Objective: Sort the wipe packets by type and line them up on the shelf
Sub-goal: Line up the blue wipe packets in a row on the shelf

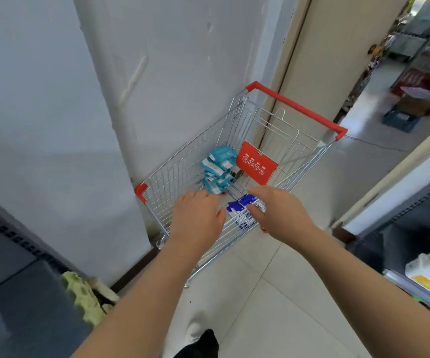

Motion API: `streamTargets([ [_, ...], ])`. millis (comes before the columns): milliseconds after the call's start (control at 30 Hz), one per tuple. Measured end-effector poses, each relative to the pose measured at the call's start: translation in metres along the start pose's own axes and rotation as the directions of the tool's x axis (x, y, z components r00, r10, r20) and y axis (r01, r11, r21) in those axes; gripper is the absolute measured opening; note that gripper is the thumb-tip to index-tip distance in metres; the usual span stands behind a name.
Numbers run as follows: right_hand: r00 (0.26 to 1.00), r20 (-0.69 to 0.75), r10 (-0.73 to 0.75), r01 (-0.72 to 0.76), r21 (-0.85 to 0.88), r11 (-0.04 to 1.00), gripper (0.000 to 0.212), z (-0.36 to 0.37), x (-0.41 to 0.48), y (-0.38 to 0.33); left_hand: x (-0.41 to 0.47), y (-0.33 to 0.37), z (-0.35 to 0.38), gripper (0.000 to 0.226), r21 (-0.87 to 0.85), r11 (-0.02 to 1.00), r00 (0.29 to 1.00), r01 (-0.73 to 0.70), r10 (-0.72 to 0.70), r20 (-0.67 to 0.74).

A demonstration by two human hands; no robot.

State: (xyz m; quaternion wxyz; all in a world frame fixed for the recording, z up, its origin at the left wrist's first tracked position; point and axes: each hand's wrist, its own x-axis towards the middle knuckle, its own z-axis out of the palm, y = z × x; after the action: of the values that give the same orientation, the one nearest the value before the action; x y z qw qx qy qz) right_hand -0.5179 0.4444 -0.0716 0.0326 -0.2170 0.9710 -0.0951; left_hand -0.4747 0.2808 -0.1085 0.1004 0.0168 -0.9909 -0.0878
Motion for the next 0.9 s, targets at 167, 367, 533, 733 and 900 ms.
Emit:
streamTargets([
  [167,0.993,0.100,0.068,-0.068,-0.012,0.998,0.038,0.006,0.090,0.066,0.103,0.014,0.047,0.035,-0.017,0.999,0.994,0.041,-0.039,0.098],
  [367,0.973,0.209,0.101,-0.097,-0.031,0.995,0.039,0.033,0.192,0.149,0.192,0.016,0.110,0.034,-0.011,0.995,0.970,0.103,-0.098,0.223],
  [533,0.938,0.346,0.000,0.020,-0.056,0.998,0.040,0.082,0.292,0.219,0.256,0.015,0.183,0.036,-0.023,0.969,0.909,0.245,-0.221,0.354],
  [733,0.809,0.572,-0.138,0.159,0.014,0.987,0.044,0.160,0.388,0.284,0.308,0.017,0.275,0.038,-0.099,0.851,0.759,0.516,-0.400,0.514],
  [900,0.668,0.712,-0.217,0.251,0.059,0.966,0.046,0.243,0.436,0.315,0.321,0.011,0.356,0.035,-0.184,0.690,0.632,0.700,-0.479,0.609],
])
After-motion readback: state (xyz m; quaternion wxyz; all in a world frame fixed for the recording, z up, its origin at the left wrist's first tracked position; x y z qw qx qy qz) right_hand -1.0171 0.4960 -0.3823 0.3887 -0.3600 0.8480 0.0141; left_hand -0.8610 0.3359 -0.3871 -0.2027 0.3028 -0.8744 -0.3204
